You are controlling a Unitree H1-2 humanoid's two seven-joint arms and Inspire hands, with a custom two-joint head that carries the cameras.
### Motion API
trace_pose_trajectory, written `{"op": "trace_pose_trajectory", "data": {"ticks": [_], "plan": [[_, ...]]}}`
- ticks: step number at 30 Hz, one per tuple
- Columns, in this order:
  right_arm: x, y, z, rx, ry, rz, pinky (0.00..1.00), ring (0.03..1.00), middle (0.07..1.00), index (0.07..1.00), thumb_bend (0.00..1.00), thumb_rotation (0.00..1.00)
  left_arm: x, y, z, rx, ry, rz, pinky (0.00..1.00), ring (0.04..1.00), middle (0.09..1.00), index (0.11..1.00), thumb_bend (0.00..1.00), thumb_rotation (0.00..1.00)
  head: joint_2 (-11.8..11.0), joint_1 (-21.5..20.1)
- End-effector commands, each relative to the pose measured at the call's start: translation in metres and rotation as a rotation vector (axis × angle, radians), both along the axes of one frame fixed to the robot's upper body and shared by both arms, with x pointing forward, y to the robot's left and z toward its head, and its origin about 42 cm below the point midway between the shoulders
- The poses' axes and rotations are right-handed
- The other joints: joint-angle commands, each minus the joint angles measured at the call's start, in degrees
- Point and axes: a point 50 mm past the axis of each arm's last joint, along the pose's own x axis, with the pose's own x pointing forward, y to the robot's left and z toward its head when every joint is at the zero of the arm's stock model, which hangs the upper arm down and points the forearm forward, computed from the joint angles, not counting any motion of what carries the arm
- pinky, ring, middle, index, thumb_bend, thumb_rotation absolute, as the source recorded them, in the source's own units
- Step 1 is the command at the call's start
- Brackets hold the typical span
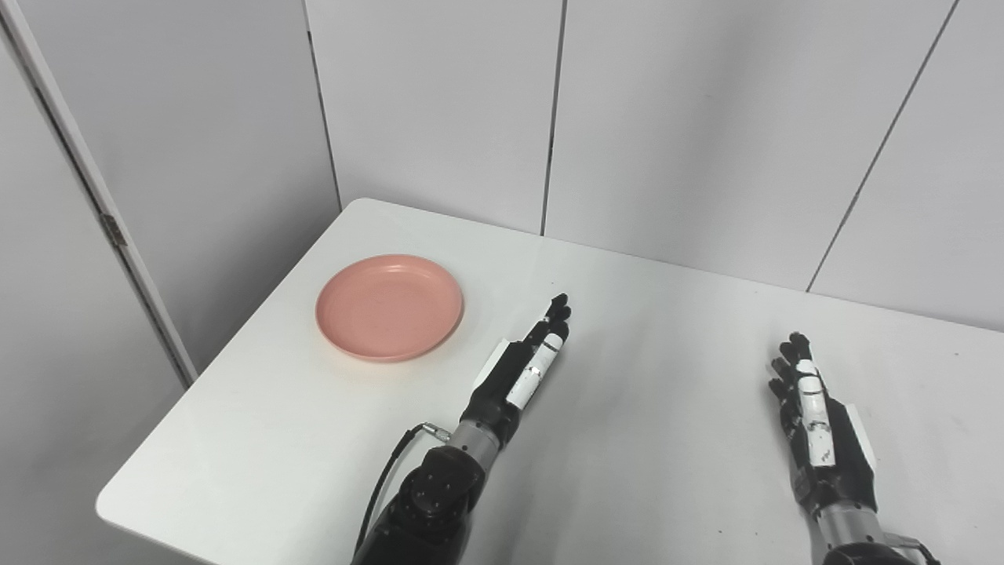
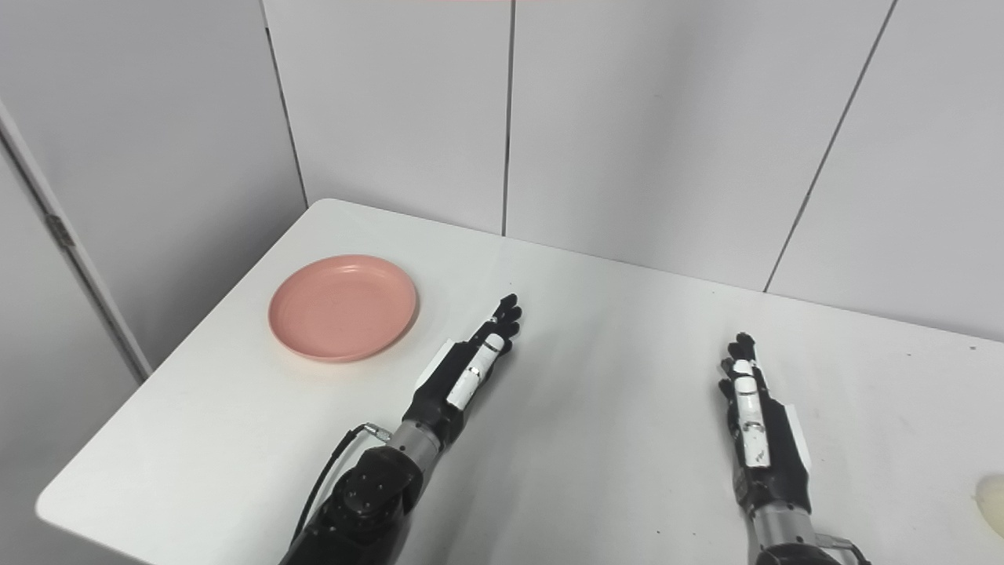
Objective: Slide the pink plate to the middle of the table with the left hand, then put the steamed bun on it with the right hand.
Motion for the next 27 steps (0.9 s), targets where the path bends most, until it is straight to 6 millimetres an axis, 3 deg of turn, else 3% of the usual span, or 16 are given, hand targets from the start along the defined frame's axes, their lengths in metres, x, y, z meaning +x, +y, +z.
{"op": "trace_pose_trajectory", "data": {"ticks": [1, 9, 15, 20, 27], "plan": [[-0.013, -0.002, -0.025, -0.005, 0.090, -0.008, 1.00, 0.991, 0.990, 1.000, 0.14, 1.00, -0.029, 0.003, -0.052, -0.013, 0.185, 0.008, 1.00, 0.996, 1.000, 1.000, 0.45, 1.00, 0.0, -0.2], [-0.010, 0.000, -0.026, 0.001, 0.097, -0.006, 1.00, 0.998, 0.994, 1.000, 0.13, 1.00, -0.018, 0.002, -0.039, 0.025, 0.123, 0.027, 0.99, 0.991, 0.995, 1.000, 0.44, 1.00, -0.7, -0.1], [-0.009, 0.000, -0.028, -0.005, 0.105, -0.021, 1.00, 0.985, 0.983, 0.997, 0.14, 1.00, 0.005, 0.000, 0.009, -0.029, 0.006, 0.049, 0.99, 0.989, 0.997, 1.000, 0.41, 1.00, -1.2, -0.7], [-0.010, -0.002, -0.028, -0.002, 0.102, -0.015, 1.00, 0.993, 0.991, 1.000, 0.15, 1.00, 0.018, -0.004, 0.053, -0.064, -0.101, 0.042, 1.00, 0.983, 0.981, 0.997, 0.49, 1.00, -1.1, -0.9], [-0.010, -0.006, -0.029, 0.002, 0.104, -0.014, 1.00, 0.999, 0.996, 1.000, 0.14, 1.00, 0.015, -0.002, 0.098, -0.122, -0.216, 0.059, 0.97, 0.945, 0.962, 0.981, 0.49, 1.00, -0.9, -0.6]]}}
